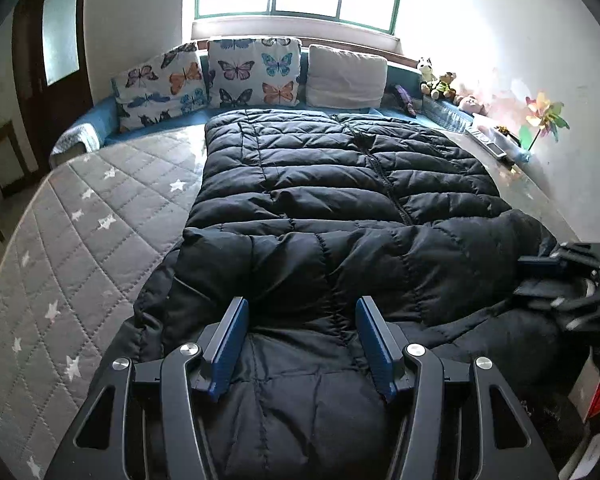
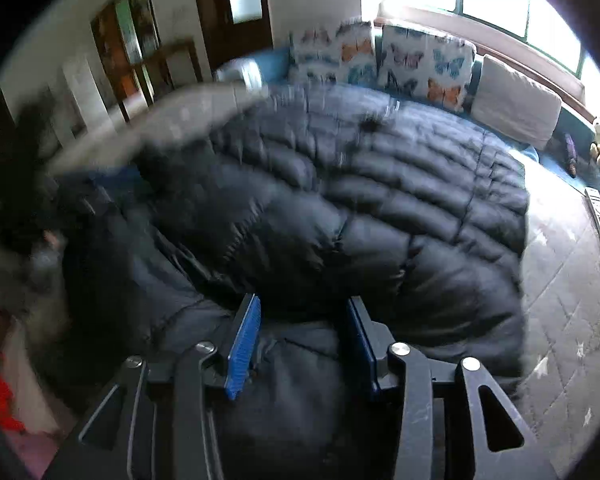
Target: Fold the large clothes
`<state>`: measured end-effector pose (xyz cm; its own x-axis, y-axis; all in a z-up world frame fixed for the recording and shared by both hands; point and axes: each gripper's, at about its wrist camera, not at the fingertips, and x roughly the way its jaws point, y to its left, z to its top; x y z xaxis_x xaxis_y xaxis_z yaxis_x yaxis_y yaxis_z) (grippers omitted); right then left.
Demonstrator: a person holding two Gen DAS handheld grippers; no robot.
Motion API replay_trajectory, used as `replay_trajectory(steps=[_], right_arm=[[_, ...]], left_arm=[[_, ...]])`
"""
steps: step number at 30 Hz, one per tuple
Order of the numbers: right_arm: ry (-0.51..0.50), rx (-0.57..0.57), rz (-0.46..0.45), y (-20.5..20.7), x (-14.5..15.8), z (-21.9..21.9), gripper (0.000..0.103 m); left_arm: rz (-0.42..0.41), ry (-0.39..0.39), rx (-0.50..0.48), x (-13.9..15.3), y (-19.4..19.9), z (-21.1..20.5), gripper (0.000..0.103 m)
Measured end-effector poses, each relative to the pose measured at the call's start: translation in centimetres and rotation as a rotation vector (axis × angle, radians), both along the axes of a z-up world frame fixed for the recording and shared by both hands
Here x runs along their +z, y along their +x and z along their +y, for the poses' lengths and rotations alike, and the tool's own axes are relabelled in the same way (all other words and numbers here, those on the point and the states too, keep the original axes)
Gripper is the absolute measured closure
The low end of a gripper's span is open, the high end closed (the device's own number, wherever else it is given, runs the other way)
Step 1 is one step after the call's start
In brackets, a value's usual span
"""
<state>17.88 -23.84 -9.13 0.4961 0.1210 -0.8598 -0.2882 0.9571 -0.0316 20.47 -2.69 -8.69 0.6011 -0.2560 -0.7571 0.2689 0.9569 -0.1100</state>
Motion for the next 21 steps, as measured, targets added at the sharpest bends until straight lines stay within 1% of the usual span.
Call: replay_trajectory(steps=[2, 4, 6, 8, 9, 11, 12, 13, 15, 17, 19, 21], right_arm=[[-0.011, 0.002, -0.001, -0.1, 0.3, 0.0, 0.054], [0.001, -0.001, 0.001, -0.3, 1.6, -0.3, 0.054], [0.014, 0.016, -0.025, -1.0, 3.0, -0.5, 0.054], [0.021, 0.022, -0.052, -1.3, 4.1, -0.5, 0.054], [0.041, 0.026, -0.060, -1.6, 4.6, -0.6, 0.054], [0.092, 0.039, -0.046, -1.6, 4.7, -0.6, 0.054], [0.105, 0.049, -0.032, -1.7, 4.3, -0.4, 0.054], [0.102, 0.060, -0.016, -1.6, 3.8, -0.1, 0.054], [0.056, 0.068, 0.016, -1.5, 1.8, 0.7, 0.053], [0.024, 0.078, 0.017, -1.5, 0.3, 1.1, 0.052], [0.016, 0.081, 0.010, -1.4, 0.1, 1.2, 0.052], [0.021, 0.089, 0.013, -1.5, 1.0, 1.0, 0.052]], left_arm=[[0.006, 0.019, 0.006, 0.4, -0.2, -0.1, 0.042], [-0.003, 0.049, 0.016, 1.4, -0.8, -0.4, 0.042], [-0.023, 0.064, 0.017, 2.4, -1.5, -0.6, 0.042], [-0.055, 0.039, -0.001, 3.8, -2.4, -0.7, 0.042], [-0.062, 0.028, -0.008, 4.2, -2.7, -0.8, 0.042], [-0.071, 0.002, -0.041, 4.7, -3.1, -1.2, 0.042], [-0.072, 0.007, -0.051, 4.6, -3.2, -1.4, 0.042], [-0.067, 0.028, -0.053, 4.2, -3.1, -1.8, 0.042], [-0.031, 0.049, -0.057, 2.9, -2.6, -2.0, 0.042], [0.006, 0.042, -0.055, 1.2, -2.1, -1.7, 0.039], [0.016, 0.029, -0.060, 0.0, -1.8, -1.2, 0.039], [0.024, 0.026, -0.057, -0.4, -1.7, -1.0, 0.039]])
